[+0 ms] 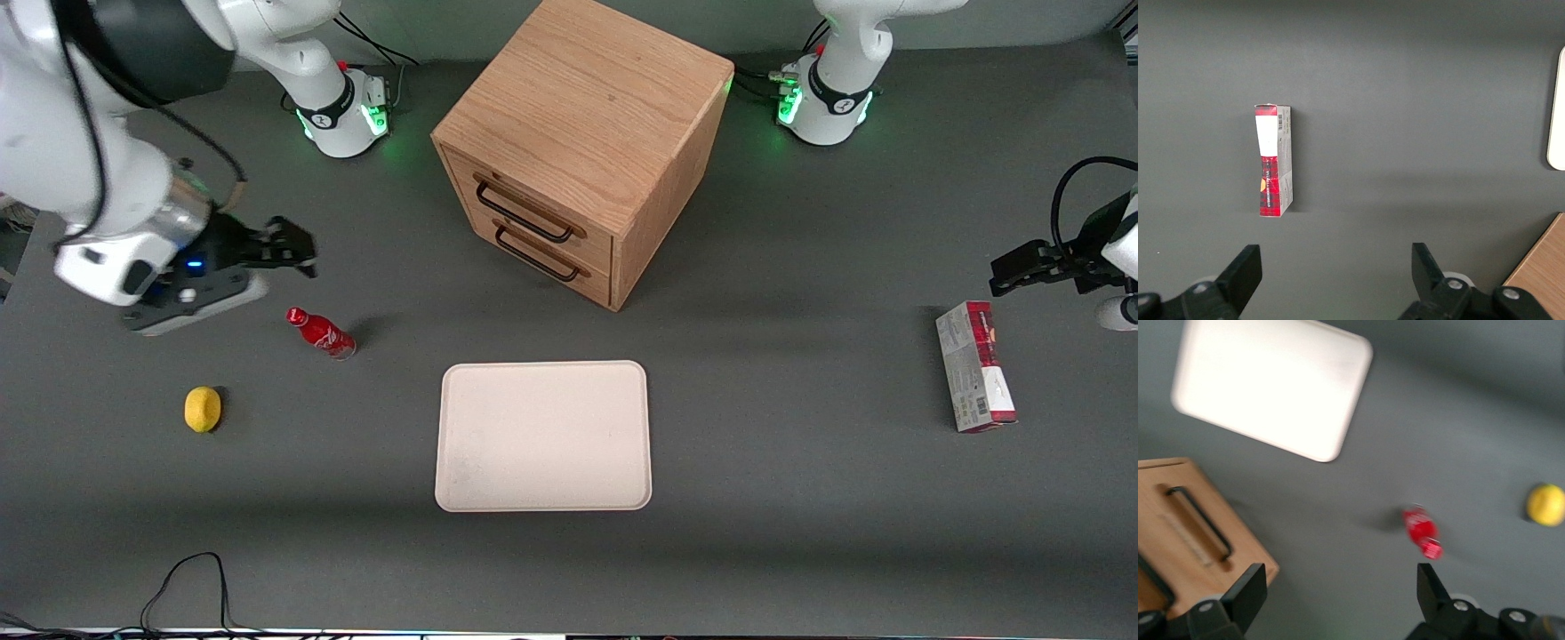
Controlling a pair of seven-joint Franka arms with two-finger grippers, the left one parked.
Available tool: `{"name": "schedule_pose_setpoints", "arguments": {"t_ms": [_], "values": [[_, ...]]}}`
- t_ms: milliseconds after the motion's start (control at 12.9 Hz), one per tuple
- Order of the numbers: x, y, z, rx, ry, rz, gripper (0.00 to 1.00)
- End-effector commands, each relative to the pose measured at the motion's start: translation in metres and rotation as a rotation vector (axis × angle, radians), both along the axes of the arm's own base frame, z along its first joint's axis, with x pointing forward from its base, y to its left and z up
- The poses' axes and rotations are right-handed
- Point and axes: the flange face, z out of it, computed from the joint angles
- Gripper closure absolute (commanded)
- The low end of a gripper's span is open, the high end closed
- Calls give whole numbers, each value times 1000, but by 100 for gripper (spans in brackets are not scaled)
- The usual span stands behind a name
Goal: Open upper drawer
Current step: 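Move the right gripper toward the upper drawer's black handle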
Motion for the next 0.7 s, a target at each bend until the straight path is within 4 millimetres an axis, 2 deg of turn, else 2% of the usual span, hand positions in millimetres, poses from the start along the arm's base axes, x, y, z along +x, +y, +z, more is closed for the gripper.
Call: {"name": "schedule_pose_setpoints", "arguments": {"t_ms": [0, 232, 387, 465, 619], "values": [[-13, 66, -8, 20, 2, 118, 0], [-53, 157, -26, -12, -15, 283, 0], [-73, 194, -39, -82, -48, 395, 0], [-78, 204, -43, -81, -47, 466, 0], [-82, 206, -51, -65, -35, 593, 0]]}}
